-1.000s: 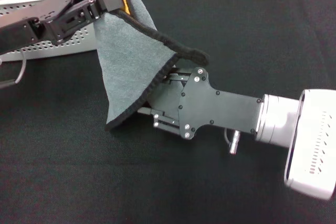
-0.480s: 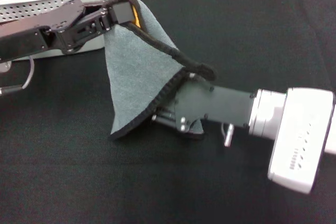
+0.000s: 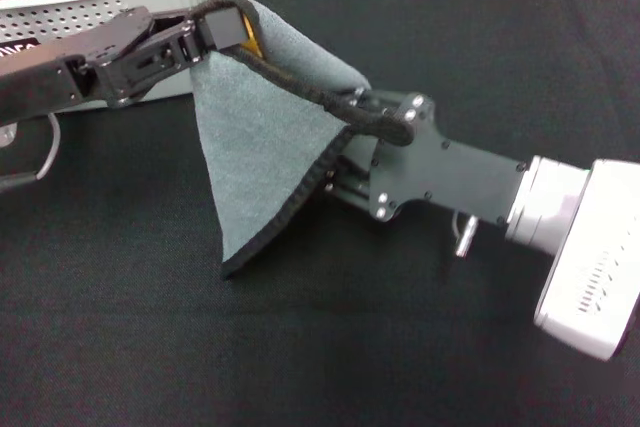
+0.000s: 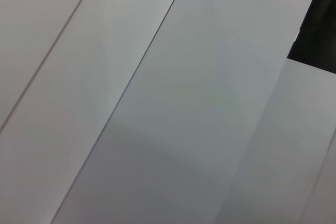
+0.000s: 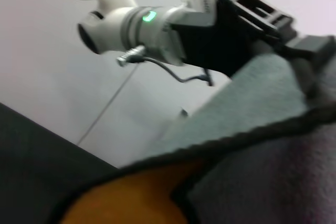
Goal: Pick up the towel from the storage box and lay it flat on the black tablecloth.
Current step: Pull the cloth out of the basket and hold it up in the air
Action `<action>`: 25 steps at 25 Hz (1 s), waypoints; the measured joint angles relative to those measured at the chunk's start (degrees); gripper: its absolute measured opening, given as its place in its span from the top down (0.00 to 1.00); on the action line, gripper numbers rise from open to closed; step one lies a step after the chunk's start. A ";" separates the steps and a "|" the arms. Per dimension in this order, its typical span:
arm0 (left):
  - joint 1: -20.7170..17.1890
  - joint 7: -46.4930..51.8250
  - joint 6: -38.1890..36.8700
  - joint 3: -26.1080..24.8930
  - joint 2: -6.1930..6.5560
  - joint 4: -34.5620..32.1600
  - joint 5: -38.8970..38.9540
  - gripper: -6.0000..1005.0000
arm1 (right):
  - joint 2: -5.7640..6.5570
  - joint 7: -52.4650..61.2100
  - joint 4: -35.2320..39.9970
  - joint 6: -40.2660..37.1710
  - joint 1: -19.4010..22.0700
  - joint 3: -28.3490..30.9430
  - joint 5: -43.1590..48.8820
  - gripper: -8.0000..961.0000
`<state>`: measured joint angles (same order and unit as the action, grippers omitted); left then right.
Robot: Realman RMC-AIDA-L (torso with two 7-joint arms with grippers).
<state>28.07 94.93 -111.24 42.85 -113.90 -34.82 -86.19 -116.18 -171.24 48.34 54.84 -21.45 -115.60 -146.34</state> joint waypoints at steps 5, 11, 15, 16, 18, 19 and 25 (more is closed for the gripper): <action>0.46 0.65 -0.61 0.12 0.03 0.94 -0.34 0.97 | 0.00 0.14 -0.74 1.18 -0.59 -0.01 0.27 0.50; 0.74 1.17 -0.51 0.03 -0.33 1.13 -0.02 0.97 | 0.00 -0.01 -0.79 1.15 -2.49 -3.76 0.03 0.50; 1.65 1.30 -0.39 -0.15 -0.46 2.29 0.00 0.97 | 0.00 -0.01 -0.86 0.97 -3.94 -4.62 -0.03 0.50; 1.84 1.23 -0.31 -0.20 -0.49 2.71 0.02 0.97 | 0.00 -0.01 -0.87 0.95 -4.29 -4.91 -0.08 0.50; 2.04 1.04 -0.17 -0.26 -0.57 3.23 0.03 0.97 | 0.01 -0.01 -0.80 0.92 -5.06 -5.72 -0.43 0.50; 2.13 0.97 -0.11 -0.28 -0.64 3.39 0.03 0.97 | -0.01 -0.02 -0.67 0.91 -5.45 -6.18 -0.70 0.50; 2.36 0.85 0.29 -0.38 -0.95 3.79 0.03 0.97 | 0.00 -0.06 -0.22 4.46 -5.53 -7.30 -2.29 0.50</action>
<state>30.43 95.77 -110.95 42.47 -114.85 -31.03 -86.16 -116.19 -171.30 48.12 59.29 -26.98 -122.90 -148.63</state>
